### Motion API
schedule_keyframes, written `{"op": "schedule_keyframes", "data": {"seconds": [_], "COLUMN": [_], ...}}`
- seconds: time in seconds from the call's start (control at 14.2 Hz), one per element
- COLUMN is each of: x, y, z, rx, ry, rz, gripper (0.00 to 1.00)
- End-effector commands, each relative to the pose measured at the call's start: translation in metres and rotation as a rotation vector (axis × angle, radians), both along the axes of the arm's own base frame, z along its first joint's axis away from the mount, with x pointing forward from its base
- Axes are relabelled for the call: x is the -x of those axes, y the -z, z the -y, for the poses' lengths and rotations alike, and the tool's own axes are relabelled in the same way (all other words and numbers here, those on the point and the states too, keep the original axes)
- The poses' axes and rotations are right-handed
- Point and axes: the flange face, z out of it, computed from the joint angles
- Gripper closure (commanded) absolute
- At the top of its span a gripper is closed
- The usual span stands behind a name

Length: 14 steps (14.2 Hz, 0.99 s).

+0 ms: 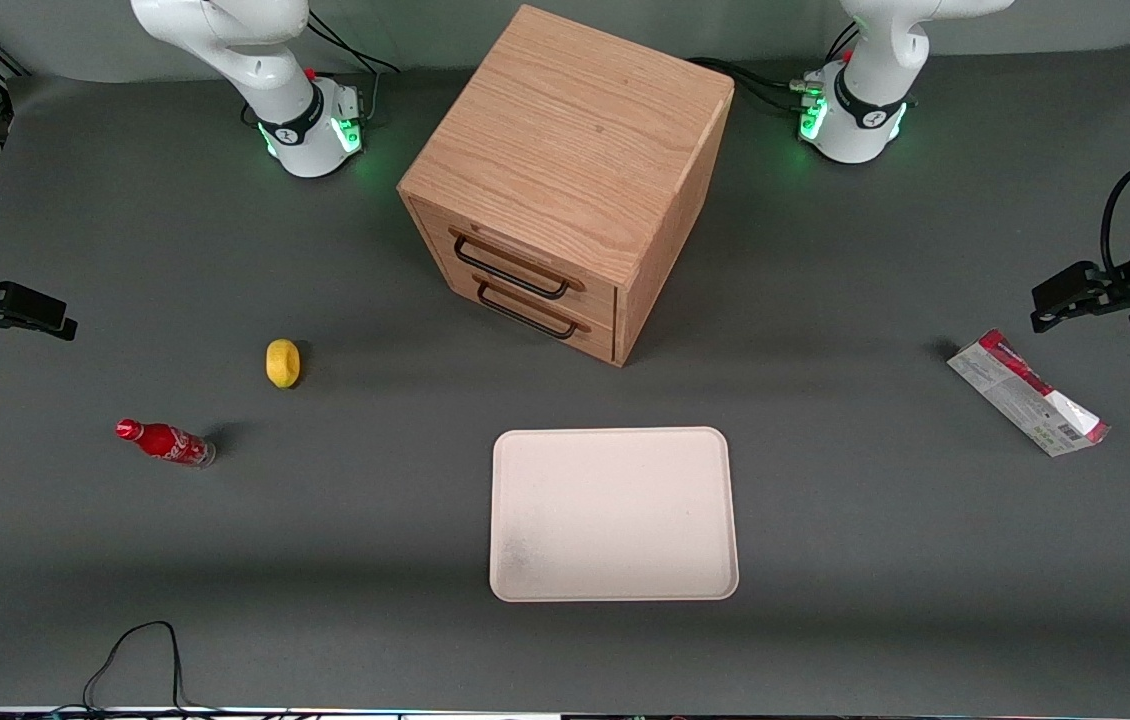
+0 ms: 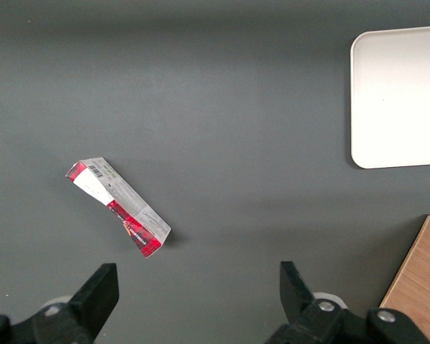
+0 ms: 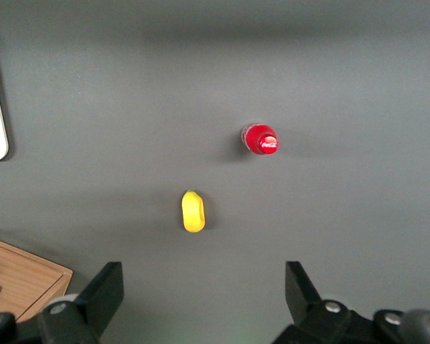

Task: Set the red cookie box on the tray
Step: 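Move the left gripper over the red-and-white cookie box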

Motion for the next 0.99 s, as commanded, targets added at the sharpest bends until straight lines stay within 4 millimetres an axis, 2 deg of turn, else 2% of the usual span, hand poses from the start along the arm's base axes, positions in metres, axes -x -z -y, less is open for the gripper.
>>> {"op": "schedule_keyframes", "data": {"seconds": [0.0,0.49,0.71,0.92], "x": [0.006,0.007,0.012,0.023], "y": [-0.006,0.003,0.017,0.033], "z": [0.001,-0.011,-0.061,-0.125], "rx": [0.005,0.003,0.002,0.006], "ry": [0.01,-0.025,-0.111,-0.225], "rz": [-0.007,-0.045,-0.076,-0.1], "gripper": [0.0,0.0,0.0,0.0]}}
